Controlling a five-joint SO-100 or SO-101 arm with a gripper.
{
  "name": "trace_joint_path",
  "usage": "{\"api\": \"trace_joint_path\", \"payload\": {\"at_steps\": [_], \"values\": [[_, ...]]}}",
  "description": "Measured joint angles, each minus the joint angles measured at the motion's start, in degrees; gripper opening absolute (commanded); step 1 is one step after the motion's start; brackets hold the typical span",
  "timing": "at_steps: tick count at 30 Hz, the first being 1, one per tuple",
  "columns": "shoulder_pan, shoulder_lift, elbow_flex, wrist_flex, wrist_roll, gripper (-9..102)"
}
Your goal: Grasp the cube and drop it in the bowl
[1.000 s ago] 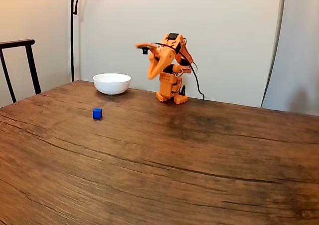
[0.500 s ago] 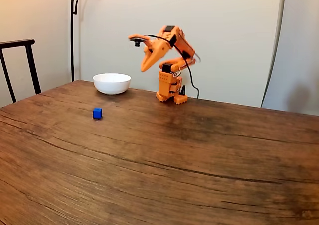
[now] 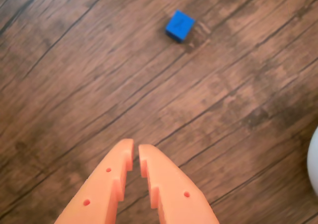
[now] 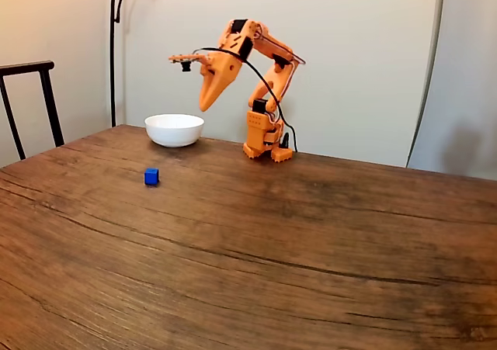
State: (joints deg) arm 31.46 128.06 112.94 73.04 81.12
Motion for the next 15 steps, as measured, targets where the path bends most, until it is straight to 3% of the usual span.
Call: {"api": "trace_joint_path", "payload": {"at_steps": [15], "values": [[-2.2, -19.7, -20.0, 0.0, 0.0, 0]]}}
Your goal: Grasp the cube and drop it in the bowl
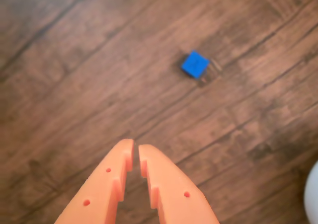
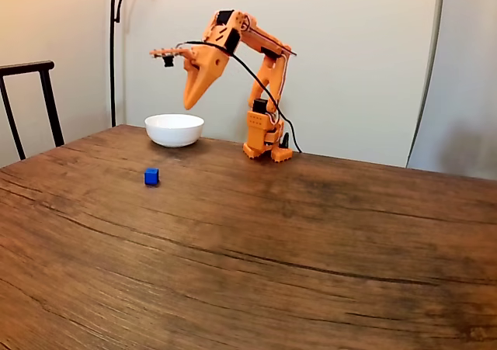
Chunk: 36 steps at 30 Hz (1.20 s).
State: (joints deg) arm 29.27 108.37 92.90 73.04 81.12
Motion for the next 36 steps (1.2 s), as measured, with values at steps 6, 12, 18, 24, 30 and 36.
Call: {"api": "trace_joint_path", "payload": {"at_steps": [6, 12, 18, 24, 30, 36], "values": [[-0.7, -12.2, -11.5, 0.1, -3.3, 0], [-1.8, -21.9, -21.5, 0.2, -4.5, 0], [-1.7, -25.4, -26.2, 2.5, -7.4, 0], [1.1, -26.2, -27.2, 9.9, -13.3, 1], [5.3, -26.4, -27.2, 11.2, -14.4, 1], [8.8, -29.8, -27.4, 11.2, -14.4, 1]]}}
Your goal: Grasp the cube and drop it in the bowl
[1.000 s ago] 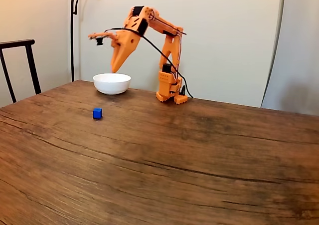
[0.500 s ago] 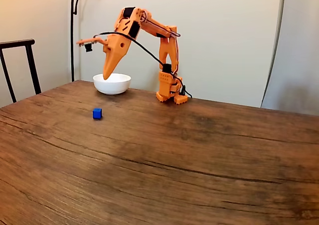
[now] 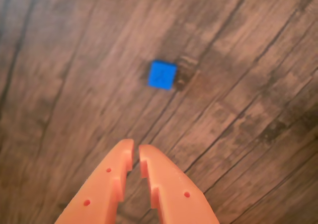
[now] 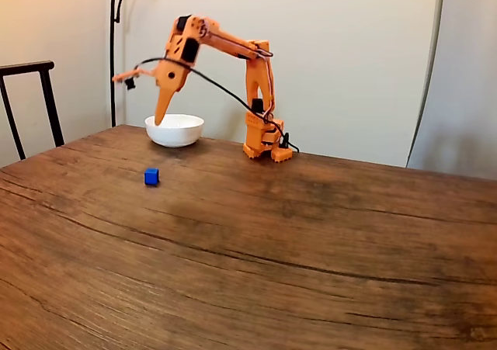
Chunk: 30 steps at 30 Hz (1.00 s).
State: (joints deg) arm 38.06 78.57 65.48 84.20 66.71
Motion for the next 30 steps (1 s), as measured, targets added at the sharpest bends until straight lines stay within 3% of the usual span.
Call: {"api": "trace_joint_path", "payload": {"at_steps": [11, 19, 30], "values": [[0.4, -14.1, -9.2, 0.0, 0.0, 1], [0.4, -18.6, -11.8, 0.0, 0.0, 29], [0.4, -18.7, -11.9, 0.0, 0.0, 39]]}}
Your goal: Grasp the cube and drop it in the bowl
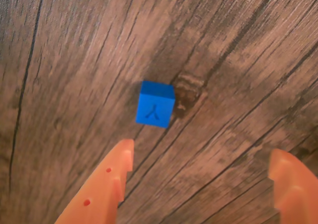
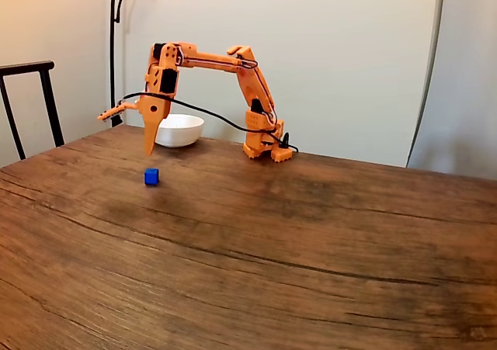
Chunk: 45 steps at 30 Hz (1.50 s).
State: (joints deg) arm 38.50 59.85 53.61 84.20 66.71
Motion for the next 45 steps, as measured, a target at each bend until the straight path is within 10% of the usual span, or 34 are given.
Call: {"api": "trace_joint_path", "payload": {"at_steps": [25, 45], "values": [[-1.8, -19.7, -12.5, -0.9, -2.9, 38], [-2.4, -19.9, -12.8, -0.9, -2.9, 12]]}}
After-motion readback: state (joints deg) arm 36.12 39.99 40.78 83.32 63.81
